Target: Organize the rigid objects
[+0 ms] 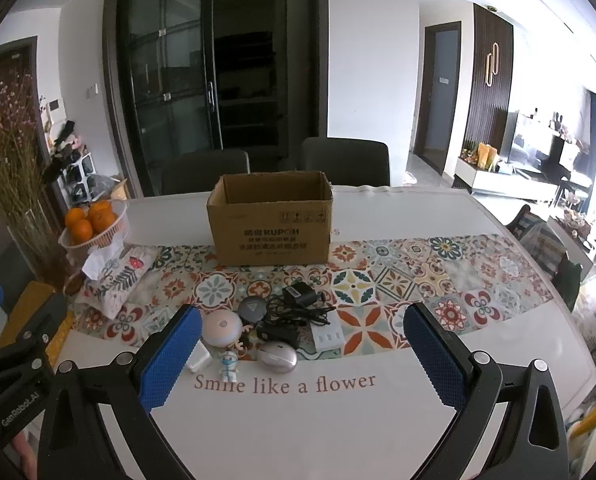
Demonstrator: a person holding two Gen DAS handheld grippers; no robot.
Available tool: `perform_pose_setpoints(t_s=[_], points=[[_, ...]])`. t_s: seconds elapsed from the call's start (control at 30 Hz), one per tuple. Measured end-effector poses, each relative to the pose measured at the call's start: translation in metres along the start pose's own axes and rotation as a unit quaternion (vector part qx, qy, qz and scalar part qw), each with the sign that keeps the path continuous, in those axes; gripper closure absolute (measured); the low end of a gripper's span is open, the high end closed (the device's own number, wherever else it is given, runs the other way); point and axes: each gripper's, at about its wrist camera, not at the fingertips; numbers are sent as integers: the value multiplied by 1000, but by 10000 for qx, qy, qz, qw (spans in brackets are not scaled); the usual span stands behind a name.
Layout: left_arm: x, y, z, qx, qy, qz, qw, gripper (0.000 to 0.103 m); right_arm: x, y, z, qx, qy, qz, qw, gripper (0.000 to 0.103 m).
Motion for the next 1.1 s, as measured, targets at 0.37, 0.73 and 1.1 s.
perform_pose_setpoints(t_s=[0.37,0.73,1.1], points=[[7,-11,41,895,-123,128,9958,0,12,-6,37,428,169,-114,9989,1],[18,-45,111,1912,-813,785,9750,1,50,-35,103,1233,602,-133,9904,7],[12,-65,169,2167,-1529,1660,9498,13,87,-53,154,1552,936,-350,9828,38]])
Point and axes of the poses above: each gripper's, at about its wrist camera, not at the fingertips, and z roughly the way its jaws point, x to its left, y to its top, and after that the axes turned 14 degrees about -z, right-handed
